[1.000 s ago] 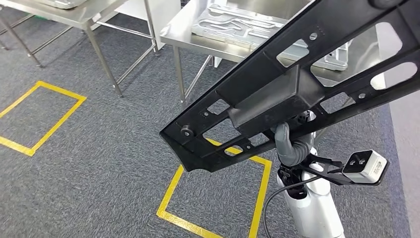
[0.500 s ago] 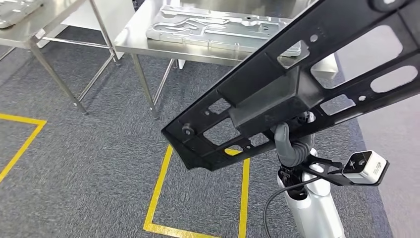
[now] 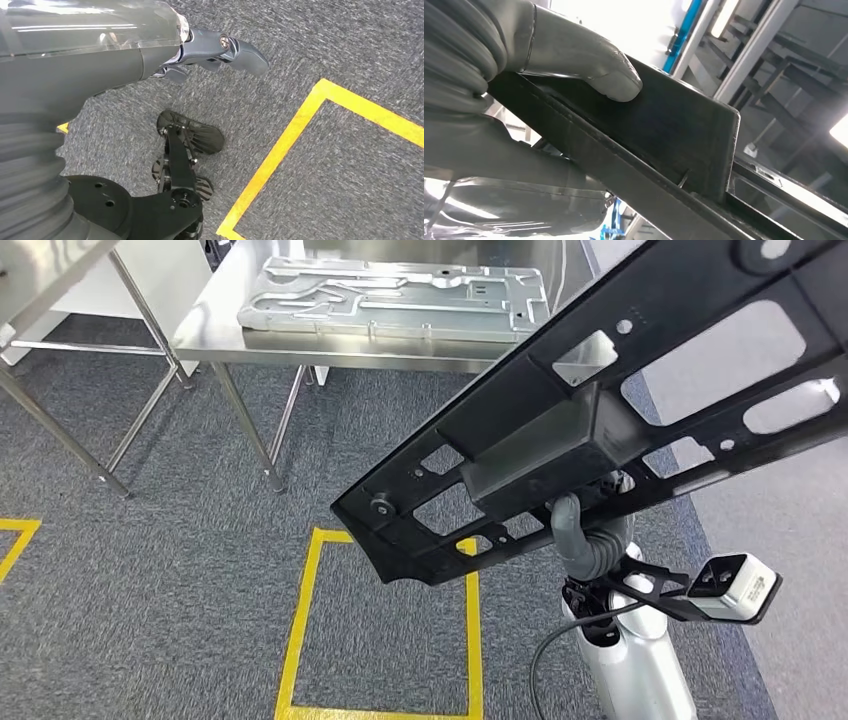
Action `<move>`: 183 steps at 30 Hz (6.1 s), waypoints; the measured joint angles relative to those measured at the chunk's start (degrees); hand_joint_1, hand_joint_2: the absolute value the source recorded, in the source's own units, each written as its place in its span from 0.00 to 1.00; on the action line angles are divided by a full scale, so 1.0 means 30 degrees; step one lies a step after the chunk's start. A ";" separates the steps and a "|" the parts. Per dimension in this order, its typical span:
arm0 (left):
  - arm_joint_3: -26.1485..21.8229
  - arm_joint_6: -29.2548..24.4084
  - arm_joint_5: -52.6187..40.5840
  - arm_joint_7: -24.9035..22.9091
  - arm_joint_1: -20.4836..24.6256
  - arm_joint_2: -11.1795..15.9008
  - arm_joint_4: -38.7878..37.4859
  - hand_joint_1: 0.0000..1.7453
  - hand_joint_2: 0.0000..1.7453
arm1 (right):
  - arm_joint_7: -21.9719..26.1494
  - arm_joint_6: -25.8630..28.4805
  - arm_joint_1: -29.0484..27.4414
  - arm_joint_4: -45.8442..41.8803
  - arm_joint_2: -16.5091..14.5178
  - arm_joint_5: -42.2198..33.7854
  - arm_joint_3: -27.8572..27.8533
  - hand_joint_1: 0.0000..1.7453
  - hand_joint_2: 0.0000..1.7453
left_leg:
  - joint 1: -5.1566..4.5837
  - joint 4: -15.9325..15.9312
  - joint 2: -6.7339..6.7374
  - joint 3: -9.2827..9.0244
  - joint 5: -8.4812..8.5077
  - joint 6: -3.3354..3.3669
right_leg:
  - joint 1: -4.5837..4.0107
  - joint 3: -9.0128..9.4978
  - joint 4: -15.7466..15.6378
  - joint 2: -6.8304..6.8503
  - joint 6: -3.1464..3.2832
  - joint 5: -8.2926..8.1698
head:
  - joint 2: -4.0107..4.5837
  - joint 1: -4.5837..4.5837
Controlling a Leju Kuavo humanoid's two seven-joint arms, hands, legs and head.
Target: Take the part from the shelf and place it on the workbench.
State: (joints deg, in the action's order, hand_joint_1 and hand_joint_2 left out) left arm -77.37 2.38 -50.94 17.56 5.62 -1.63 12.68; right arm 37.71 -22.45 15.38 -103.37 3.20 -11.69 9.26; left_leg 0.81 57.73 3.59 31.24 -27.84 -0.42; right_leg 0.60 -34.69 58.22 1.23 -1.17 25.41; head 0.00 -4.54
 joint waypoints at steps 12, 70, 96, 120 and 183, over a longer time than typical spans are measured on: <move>-0.0002 0.0192 0.0042 -0.0002 -0.0172 0.0157 0.0000 0.00 1.00 | 0.0486 -0.0042 -0.0148 0.0177 0.0005 0.0153 -0.0033 1.00 1.00 | 0.0075 0.1917 -0.1124 0.1766 0.0553 -0.0106 | -0.0163 0.1108 -0.0209 -0.0860 0.0652 0.0754 | 0.0000 0.0000; -0.0100 0.0135 0.0339 0.0067 -0.0162 0.0208 -0.0007 0.00 1.00 | 0.0033 0.0714 0.0163 0.0729 0.0180 0.2104 0.0027 1.00 1.00 | 0.0039 0.5347 -0.1259 0.2933 -0.2088 -0.0165 | -0.0192 0.0653 -0.0065 -0.0106 0.0977 0.0446 | 0.0000 0.0005; -0.0302 0.0246 0.0585 0.0235 -0.0017 0.0027 -0.0007 0.00 1.00 | -0.0363 0.0618 0.1200 0.0703 0.0275 0.1636 0.0484 1.00 1.00 | -0.0078 0.2003 -0.1383 0.0230 -0.0894 -0.0080 | -0.0029 0.0335 -0.0154 -0.0330 0.0858 0.0029 | 0.0000 -0.0002; -0.0424 0.0283 0.0505 0.0122 -0.0059 -0.0162 -0.0007 0.00 1.00 | -0.0508 0.0955 0.1441 0.1069 0.0333 0.1751 0.0707 1.00 1.00 | -0.0229 -0.0007 -0.1432 -0.0356 0.0063 0.0693 | -0.0237 -0.0693 0.0612 -0.0397 0.0294 -0.0098 | 0.0000 0.0004; 0.1748 -0.0253 -0.1202 0.1800 0.0920 -0.0235 -0.0007 0.00 1.00 | -0.9905 1.1872 1.2929 2.7909 -0.3279 3.0513 0.7420 0.50 0.50 | -0.0115 0.0033 -0.1370 0.0812 0.0933 0.0175 | -0.0225 -0.0651 -0.0033 -0.0432 0.0368 -0.0772 | 0.0000 0.0004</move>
State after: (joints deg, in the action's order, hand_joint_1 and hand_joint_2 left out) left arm -72.12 1.62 -54.54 22.96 8.38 -2.34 12.66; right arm 8.00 13.17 54.17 -19.64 -6.64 79.84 31.52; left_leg 0.46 57.83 -0.52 33.67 -25.04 0.11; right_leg -0.08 -36.65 58.12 -0.07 -0.07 23.09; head 0.00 -4.53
